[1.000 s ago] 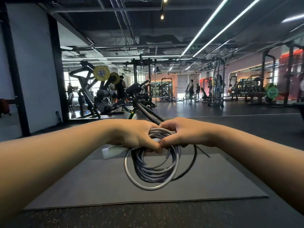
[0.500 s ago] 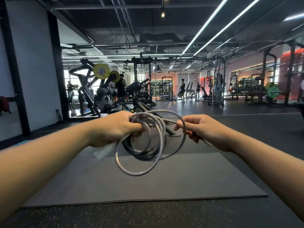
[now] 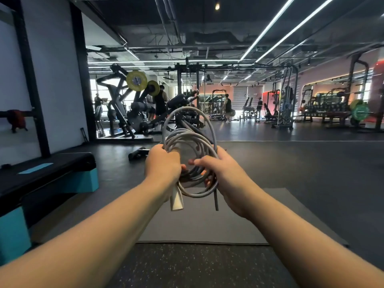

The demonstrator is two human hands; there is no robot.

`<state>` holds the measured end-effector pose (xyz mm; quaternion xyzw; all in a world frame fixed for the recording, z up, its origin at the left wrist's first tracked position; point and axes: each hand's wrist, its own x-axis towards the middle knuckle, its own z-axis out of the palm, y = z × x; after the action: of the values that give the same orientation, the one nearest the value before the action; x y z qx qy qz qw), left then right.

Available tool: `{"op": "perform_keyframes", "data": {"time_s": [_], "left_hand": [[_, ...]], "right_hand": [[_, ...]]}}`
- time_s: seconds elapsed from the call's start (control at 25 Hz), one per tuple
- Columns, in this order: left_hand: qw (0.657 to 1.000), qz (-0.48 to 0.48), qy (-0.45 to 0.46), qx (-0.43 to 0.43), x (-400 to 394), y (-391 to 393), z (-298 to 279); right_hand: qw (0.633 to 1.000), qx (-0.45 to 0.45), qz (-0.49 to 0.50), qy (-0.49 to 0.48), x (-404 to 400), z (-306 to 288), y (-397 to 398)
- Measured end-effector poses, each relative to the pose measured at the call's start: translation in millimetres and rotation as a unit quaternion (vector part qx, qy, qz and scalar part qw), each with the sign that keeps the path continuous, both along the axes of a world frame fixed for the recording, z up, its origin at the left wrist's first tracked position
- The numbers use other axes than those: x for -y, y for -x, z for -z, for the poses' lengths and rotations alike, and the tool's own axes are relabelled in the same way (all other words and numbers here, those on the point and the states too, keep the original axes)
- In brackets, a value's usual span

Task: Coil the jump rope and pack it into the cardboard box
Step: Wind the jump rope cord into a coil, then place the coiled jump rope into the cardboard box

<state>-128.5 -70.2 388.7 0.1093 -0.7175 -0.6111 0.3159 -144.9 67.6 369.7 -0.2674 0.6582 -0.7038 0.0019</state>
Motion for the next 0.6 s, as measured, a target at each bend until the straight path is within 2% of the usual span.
{"op": "perform_keyframes", "data": {"time_s": [0.12, 0.36, 0.48, 0.6], "left_hand": [[1.0, -0.015, -0.013, 0.018, 20, -10, 18], [0.986, 0.067, -0.131, 0.079, 85, -57, 66], [0.973, 0.029, -0.197, 0.117, 138, -105, 83], [0.947, -0.049, -0.281, 0.145, 191, -170, 83]], "right_hand": [[1.0, 0.001, 0.013, 0.025, 22, 13, -9], [0.994, -0.061, 0.017, -0.092, 80, 43, -18], [0.983, 0.002, -0.081, -0.163, 133, 57, -38], [0.957, 0.073, -0.19, -0.209, 196, 54, -82]]}}
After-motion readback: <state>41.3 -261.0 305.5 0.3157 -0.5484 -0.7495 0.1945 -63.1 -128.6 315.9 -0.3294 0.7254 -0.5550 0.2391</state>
